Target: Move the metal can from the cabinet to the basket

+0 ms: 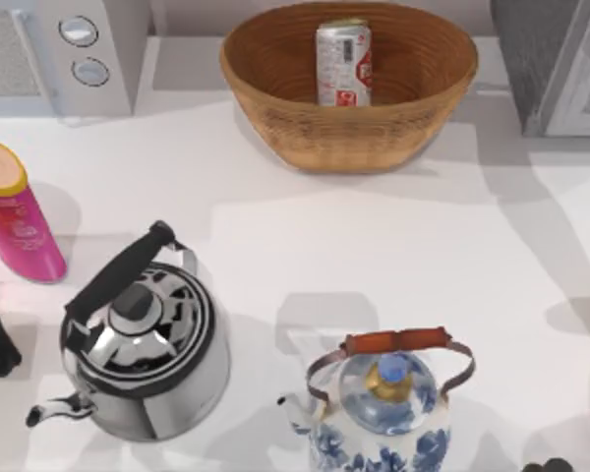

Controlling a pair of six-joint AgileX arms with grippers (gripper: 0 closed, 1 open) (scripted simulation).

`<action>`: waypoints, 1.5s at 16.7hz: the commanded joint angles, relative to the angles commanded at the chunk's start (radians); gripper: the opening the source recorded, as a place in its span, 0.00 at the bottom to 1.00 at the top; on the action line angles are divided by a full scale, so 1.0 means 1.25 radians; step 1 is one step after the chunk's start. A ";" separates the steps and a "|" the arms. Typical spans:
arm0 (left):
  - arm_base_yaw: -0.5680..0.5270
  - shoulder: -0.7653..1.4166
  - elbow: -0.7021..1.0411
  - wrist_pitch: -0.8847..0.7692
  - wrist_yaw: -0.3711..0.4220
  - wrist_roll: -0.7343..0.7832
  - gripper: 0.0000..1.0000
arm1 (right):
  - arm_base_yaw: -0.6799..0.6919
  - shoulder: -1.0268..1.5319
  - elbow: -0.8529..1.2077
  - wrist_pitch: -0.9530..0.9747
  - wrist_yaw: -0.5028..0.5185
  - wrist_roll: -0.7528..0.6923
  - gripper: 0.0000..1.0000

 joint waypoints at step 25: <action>0.000 0.000 0.000 0.000 0.000 0.000 1.00 | -0.241 -1.033 -1.359 0.287 -0.280 -0.007 1.00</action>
